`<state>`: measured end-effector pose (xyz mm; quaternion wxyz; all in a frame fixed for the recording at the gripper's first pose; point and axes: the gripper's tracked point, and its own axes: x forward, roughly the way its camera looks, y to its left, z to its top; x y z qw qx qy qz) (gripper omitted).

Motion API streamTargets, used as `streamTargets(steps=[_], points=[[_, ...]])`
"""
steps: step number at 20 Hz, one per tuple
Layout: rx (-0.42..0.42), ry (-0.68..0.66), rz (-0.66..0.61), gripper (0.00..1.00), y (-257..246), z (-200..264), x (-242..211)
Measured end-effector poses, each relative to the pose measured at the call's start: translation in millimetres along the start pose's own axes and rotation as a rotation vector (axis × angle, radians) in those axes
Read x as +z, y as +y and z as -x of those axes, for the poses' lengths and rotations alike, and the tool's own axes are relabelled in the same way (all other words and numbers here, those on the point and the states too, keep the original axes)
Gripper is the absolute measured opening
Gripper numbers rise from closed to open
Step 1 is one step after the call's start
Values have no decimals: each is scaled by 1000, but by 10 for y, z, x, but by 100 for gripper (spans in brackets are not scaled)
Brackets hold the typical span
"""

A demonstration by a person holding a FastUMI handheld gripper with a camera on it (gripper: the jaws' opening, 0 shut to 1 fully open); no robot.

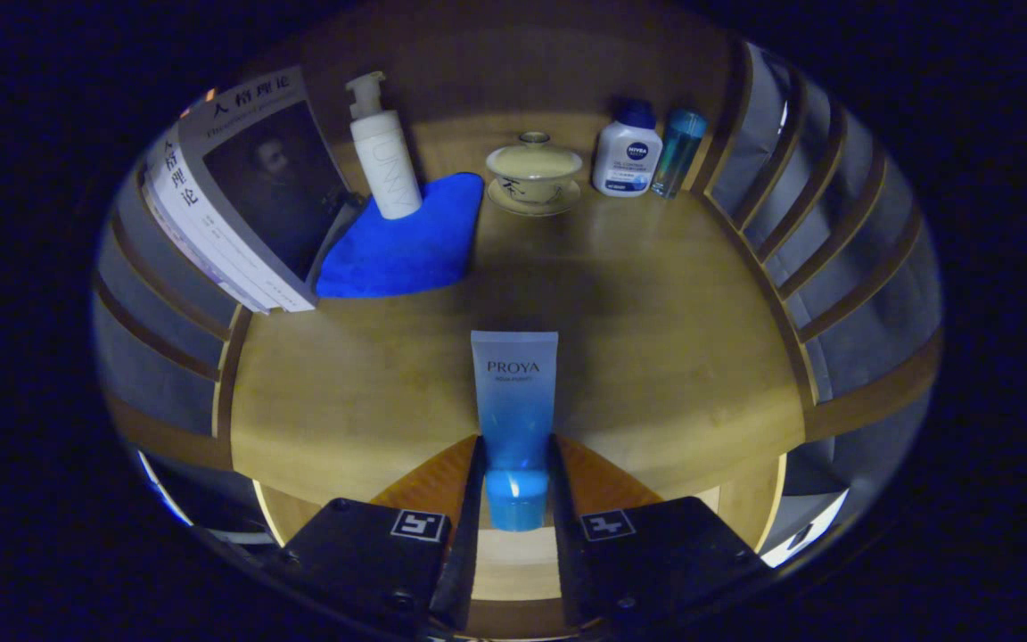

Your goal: Pull open the drawer, take out the items inside it, and place them on the countertop above the cabinet.

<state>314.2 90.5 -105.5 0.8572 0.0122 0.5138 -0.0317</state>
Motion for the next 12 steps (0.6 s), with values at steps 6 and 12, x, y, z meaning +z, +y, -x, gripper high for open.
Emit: streamTargets(steps=[6, 12], points=[[-19, -30, 11, 46, -31, 3, 78], [-33, -79, 40, 54, 0, 212, 73]])
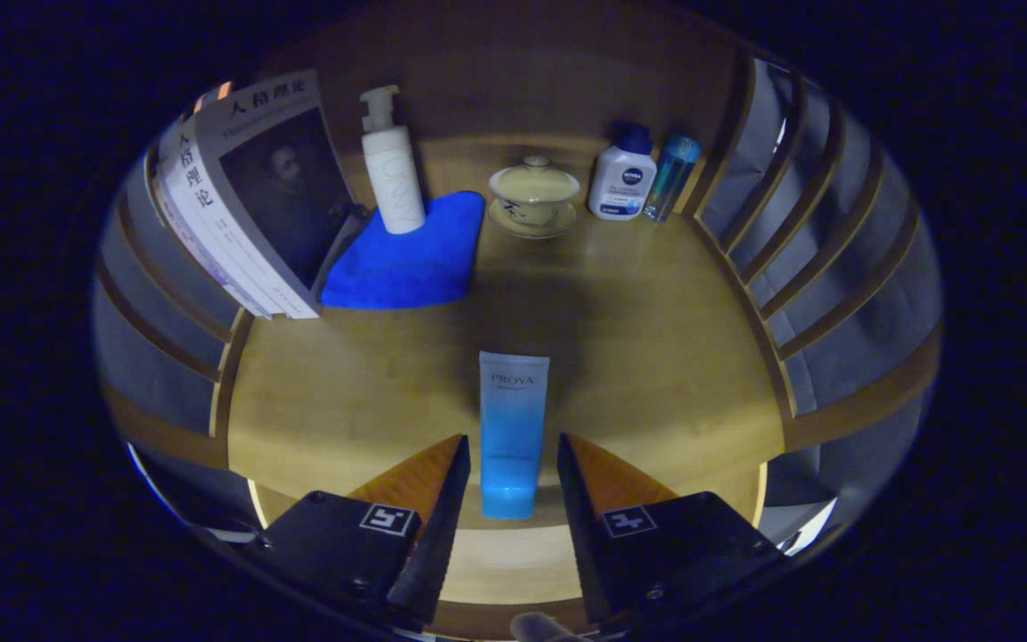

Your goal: Pull open the drawer, take out the items inside it, and place them on the countertop above the cabinet.

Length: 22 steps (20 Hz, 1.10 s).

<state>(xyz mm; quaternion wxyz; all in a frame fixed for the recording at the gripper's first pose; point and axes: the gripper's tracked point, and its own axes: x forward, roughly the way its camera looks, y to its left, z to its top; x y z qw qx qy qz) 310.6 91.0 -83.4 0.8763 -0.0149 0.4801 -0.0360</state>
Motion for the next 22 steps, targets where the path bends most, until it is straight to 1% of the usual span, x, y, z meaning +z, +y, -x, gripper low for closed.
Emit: streamTargets(steps=[4, 8, 10, 12, 14, 16, 20, 22], points=[[7, -35, 19, 58, 24, 172, -56], [56, -83, 5, 62, 76, 351, -241], [71, -121, -4, 62, 51, 439, -371], [58, -180, 11, 63, -29, 540, -505], [83, -234, 3, 63, -18, 675, -704], [89, -299, 2, 63, -59, 821, -905], [81, -513, 12, 65, -157, 1246, -1243], [87, -601, 28, 82, -184, 1488, -1462]])
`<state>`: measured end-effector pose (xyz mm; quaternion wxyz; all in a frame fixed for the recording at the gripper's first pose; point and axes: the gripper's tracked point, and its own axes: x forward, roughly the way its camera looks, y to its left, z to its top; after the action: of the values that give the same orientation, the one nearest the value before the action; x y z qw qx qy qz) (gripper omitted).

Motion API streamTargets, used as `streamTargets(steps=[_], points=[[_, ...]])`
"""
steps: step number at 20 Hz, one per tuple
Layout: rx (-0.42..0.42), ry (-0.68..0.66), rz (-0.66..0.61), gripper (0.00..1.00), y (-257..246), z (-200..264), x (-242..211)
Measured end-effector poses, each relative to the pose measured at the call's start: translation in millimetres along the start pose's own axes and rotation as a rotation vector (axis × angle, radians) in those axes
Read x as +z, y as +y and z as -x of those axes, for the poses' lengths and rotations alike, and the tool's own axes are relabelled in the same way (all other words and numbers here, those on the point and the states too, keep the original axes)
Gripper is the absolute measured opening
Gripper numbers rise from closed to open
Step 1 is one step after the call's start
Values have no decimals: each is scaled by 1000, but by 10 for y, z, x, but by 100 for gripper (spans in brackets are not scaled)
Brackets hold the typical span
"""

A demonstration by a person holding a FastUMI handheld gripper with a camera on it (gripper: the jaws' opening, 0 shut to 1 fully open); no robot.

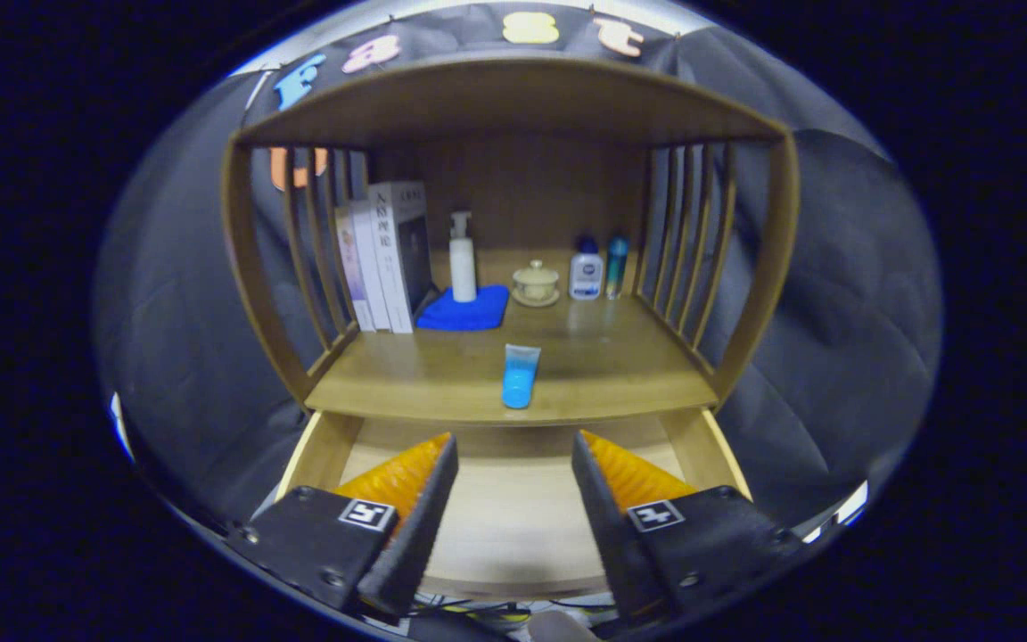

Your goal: Pull open the drawer, take out the items inside it, and place them on the countertop above the cabinet.

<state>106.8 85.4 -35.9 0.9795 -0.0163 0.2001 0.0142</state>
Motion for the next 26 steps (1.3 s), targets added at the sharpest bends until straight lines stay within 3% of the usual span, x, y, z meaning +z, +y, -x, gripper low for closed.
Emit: streamTargets(steps=[2, 11, 14, 20, 26], points=[[10, -77, 15, 99, 11, 306, -54], [69, -416, -62, 100, -143, 1313, -97], [17, -474, -68, 100, -307, 1423, -188], [8, -503, -48, 100, -410, 1330, -746], [23, -386, -48, 100, -378, 893, -1479]])
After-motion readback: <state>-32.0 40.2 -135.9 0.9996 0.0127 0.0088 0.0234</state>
